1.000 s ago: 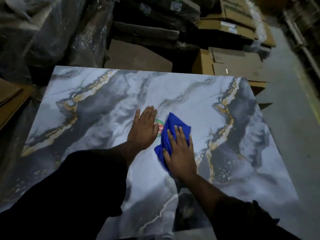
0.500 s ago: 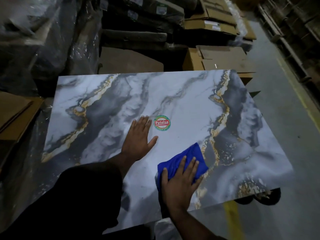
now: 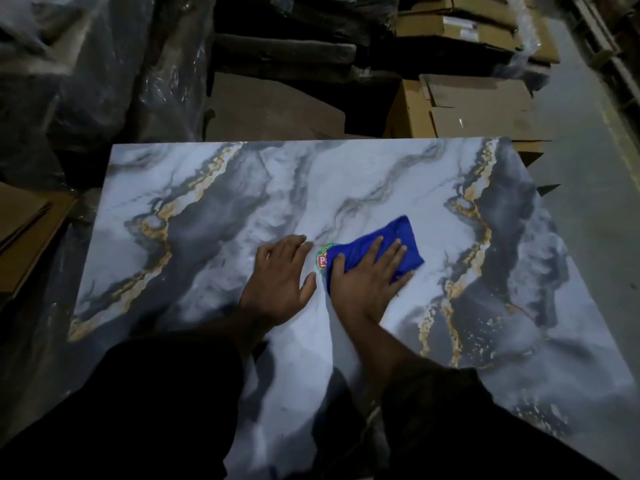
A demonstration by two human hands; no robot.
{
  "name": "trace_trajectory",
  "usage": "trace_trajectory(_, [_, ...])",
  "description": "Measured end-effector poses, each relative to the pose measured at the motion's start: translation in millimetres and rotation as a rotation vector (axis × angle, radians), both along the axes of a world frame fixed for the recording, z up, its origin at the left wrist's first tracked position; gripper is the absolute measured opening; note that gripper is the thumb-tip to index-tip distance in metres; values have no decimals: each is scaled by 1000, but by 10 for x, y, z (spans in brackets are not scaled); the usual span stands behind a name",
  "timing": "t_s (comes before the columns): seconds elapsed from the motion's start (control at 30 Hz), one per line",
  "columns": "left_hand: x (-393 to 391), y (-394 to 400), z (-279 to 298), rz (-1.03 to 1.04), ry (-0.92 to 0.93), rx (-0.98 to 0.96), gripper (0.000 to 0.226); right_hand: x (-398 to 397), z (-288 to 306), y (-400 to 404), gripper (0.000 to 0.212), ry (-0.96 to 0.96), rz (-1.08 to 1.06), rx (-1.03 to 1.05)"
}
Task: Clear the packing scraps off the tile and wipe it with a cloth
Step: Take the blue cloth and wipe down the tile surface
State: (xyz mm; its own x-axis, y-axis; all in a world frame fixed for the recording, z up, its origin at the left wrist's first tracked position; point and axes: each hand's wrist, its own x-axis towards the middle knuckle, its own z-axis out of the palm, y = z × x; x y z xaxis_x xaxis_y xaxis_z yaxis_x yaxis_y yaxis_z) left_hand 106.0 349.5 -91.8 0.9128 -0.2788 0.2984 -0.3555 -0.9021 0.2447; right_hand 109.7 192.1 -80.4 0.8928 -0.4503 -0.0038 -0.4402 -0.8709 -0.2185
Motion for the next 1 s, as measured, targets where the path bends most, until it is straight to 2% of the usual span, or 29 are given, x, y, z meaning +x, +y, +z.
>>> trace_trajectory(0.13, [-25, -9, 42, -10, -8, 32, 54, 283, 37, -127, 80, 38, 333, -65])
trace_trajectory(0.27, [-36, -18, 85, -3, 39, 54, 54, -87, 128, -209, 73, 27, 568, -20])
trace_trajectory(0.43, [-36, 3, 69, 13, 78, 49, 55, -1374, -2, -104, 79, -9, 397, -38])
trace_trajectory(0.53, [-31, 9, 90, 17, 99, 32, 56, -1684, -62, 10, 79, 40, 318, -75])
trace_trajectory(0.83, [-1, 4, 51, 9, 93, 60, 51, -524, 69, 292, 78, 40, 208, -26])
trace_trajectory(1.0, [-21, 11, 27, 28, 47, -40, 50, 180, 58, 278, 71, 79, 369, -43])
